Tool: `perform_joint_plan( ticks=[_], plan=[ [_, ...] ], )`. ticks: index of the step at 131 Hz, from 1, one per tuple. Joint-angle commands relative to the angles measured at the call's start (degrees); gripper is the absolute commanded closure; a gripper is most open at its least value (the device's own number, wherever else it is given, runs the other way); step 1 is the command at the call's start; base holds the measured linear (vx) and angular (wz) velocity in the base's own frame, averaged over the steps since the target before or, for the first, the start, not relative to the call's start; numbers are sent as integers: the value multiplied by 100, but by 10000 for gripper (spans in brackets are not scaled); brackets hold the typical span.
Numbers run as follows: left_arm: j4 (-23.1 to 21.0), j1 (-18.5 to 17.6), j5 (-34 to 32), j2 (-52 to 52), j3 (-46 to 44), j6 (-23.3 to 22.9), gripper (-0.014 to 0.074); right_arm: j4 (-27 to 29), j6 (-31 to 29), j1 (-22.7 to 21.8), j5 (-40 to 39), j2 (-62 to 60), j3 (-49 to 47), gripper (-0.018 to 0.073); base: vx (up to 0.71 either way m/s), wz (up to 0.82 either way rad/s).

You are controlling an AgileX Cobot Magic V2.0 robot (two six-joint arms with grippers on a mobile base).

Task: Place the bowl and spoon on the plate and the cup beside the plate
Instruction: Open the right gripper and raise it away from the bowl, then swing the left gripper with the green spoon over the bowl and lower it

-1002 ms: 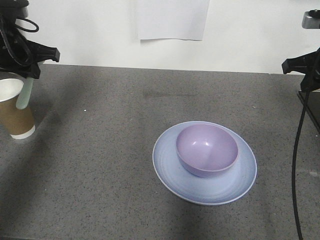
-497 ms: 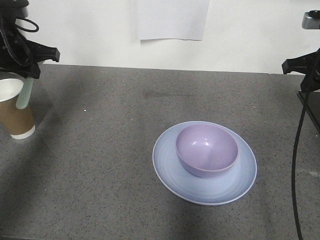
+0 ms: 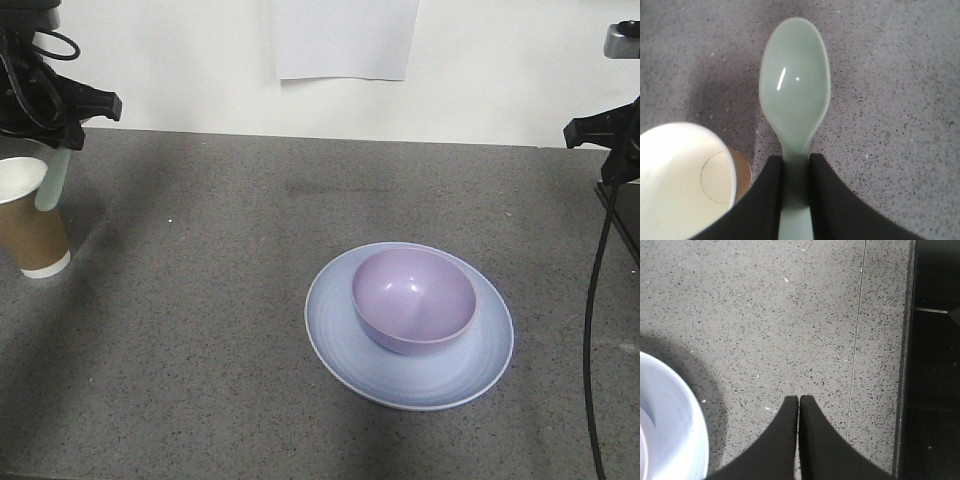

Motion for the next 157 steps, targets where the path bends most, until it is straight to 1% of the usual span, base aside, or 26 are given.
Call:
perform_joint_plan(
  ticks=[1, 10, 19, 24, 25, 34, 35, 41, 48, 49, 51, 58, 59, 72, 73, 99, 123, 142, 157],
  plan=[
    [-322, -125, -265, -313, -249, 662, 603, -4, -24, -21, -173, -276, -162, 568, 0, 0],
    [-547, -225, -287, -313, -320, 906, 603, -4, -24, -21, -173, -276, -162, 568, 0, 0],
    [-860, -443, -357, -300, -450, 1118, 603, -4, -24, -21, -173, -276, -162, 568, 0, 0],
    [-964, -535, -367, -287, -515, 1231, 603, -4, -24, -21, -173, -276, -162, 568, 0, 0],
    [-1010, -610, -374, -277, -551, 1273, 603, -4, -24, -21, -173, -276, -162, 568, 0, 0],
    [-1165, -803, -374, -238, -692, 1414, 603, -4, -24, -21, -173, -276, -162, 568, 0, 0],
    [-1192, -889, -380, -222, -727, 1435, 603, -4, -24, -21, -173, -276, -162, 568, 0, 0],
    [-1256, -1067, -372, -168, -858, 1508, 603, -4, -24, -21, -173, -276, -162, 568, 0, 0],
    [-1236, -1261, -366, -114, -955, 1543, 603, -4, -24, -21, -173, -276, -162, 568, 0, 0],
    [-1228, -1355, -366, -81, -983, 1543, 603, -4, -24, -21, -173, -276, -162, 568, 0, 0],
    [-1227, -1415, -373, -60, -1014, 1543, 603, -4, -24, -21, -173, -276, -162, 568, 0, 0],
    [-1227, -1557, -380, 24, -1087, 1548, 603, -4, -24, -21, -173, -276, -162, 568, 0, 0],
    [-1227, -1639, -385, 46, -1113, 1547, 603, -4, -24, -21, -173, -276, -162, 568, 0, 0],
    [-1227, -1950, -405, 253, -1192, 1547, 603, -4, -24, -21, -173, -276, -162, 568, 0, 0],
    [-1227, -2025, -413, 278, -1192, 1547, 603, -4, -24, -21, -173, -276, -162, 568, 0, 0],
    [-1169, -2643, -267, 777, -1382, 1550, 603, -4, -24, -21, -173, -276, -162, 568, 0, 0],
    [-1190, -3040, -81, 1124, -1631, 1534, 603, -4, -24, -21, -173, -276, -162, 568, 0, 0],
    [-1195, -3268, -15, 1242, -1627, 1541, 603, -4, -24, -21, -173, -276, -162, 568, 0, 0],
    [-1187, -3450, 199, 1326, -1627, 1541, 603, -4, -24, -21, -173, -276, -162, 568, 0, 0]
  ],
)
